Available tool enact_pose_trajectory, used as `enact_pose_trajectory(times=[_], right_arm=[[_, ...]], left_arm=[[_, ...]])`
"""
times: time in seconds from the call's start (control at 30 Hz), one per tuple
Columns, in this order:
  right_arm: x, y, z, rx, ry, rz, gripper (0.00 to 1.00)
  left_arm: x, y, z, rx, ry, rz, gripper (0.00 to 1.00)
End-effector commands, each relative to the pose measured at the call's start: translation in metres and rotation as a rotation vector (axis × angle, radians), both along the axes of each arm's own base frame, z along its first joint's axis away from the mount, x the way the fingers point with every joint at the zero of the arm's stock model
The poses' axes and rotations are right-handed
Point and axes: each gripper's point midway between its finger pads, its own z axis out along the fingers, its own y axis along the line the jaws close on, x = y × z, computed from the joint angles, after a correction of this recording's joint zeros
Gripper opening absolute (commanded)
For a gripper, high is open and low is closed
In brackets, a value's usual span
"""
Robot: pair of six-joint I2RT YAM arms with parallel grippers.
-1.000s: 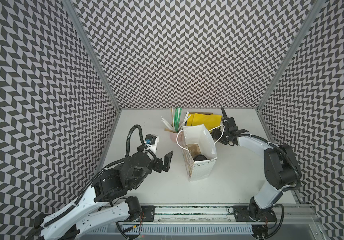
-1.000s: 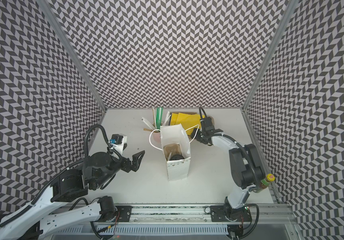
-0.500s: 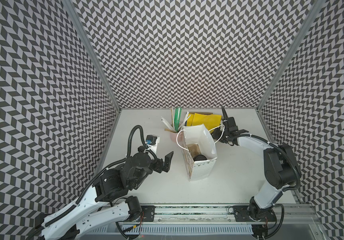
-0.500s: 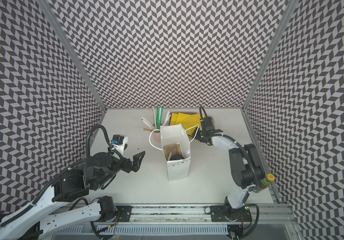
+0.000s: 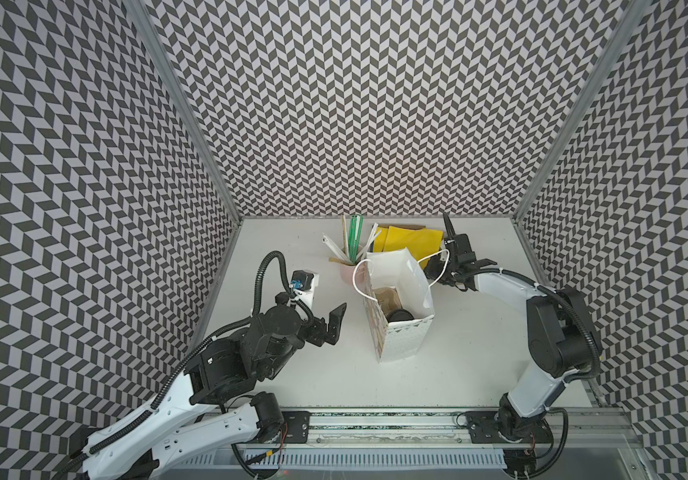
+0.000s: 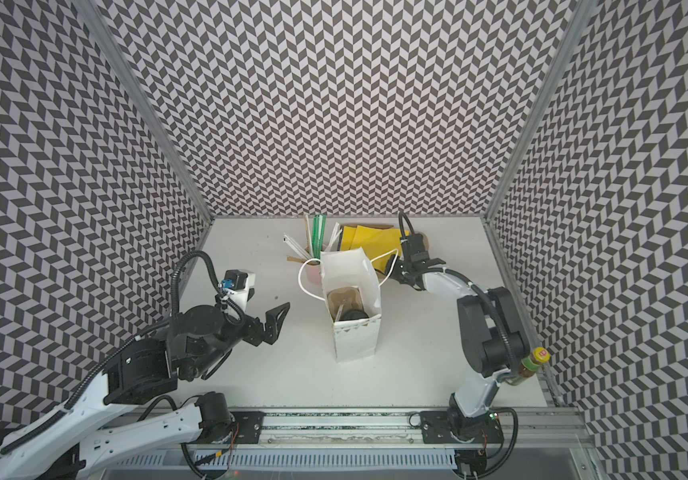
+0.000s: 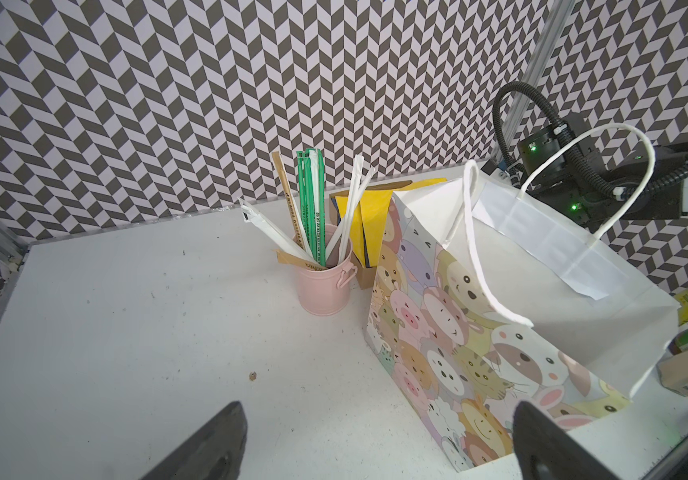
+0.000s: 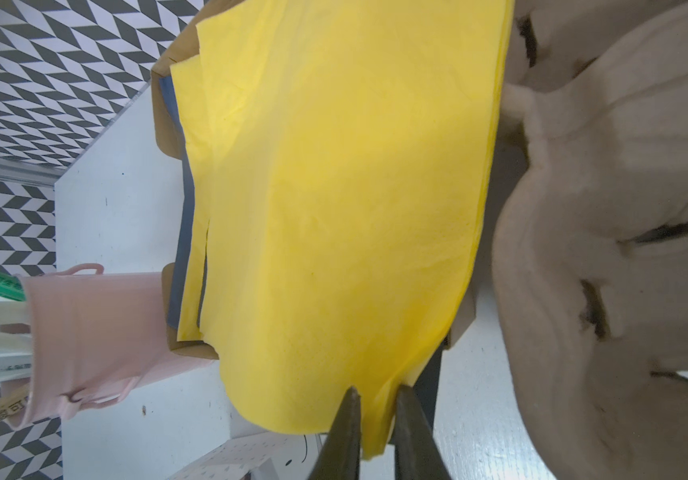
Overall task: Pack the takeout coffee
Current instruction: 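Close the right gripper on the edge of the top yellow napkin, then lift the yellow napkin and carry it above the bag with the right gripper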
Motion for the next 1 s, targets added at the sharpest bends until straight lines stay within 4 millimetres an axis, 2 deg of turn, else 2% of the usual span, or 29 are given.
enact_pose_trajectory(times=[0.0,0.17,0.27,0.53,0.6,0.77,0.97], right_arm=[[0.008,0.003,0.001,0.016,-0.027,0.004,0.18],[0.010,0.001,0.001,0.012,-0.030,-0.002,0.15],[0.012,-0.001,0.008,0.006,-0.048,-0.012,0.01],[0.014,-0.003,0.023,-0.009,-0.072,-0.016,0.00],[0.015,0.000,0.039,0.010,-0.104,-0.001,0.00],[0.016,0.002,0.095,0.043,-0.214,0.015,0.00],[0.014,-0.002,0.140,0.021,-0.291,0.017,0.00]], left_arm=[[0.000,0.004,-0.001,-0.015,0.001,0.019,1.00],[0.000,0.004,-0.003,-0.015,0.005,0.017,1.00],[0.000,0.003,-0.002,-0.018,0.003,0.017,1.00],[0.000,0.004,-0.002,-0.019,0.000,0.019,1.00],[0.000,0.005,-0.001,-0.022,-0.003,0.022,1.00],[0.001,0.010,0.006,-0.044,-0.026,0.040,1.00],[0.002,0.010,0.010,-0.059,-0.042,0.044,1.00]])
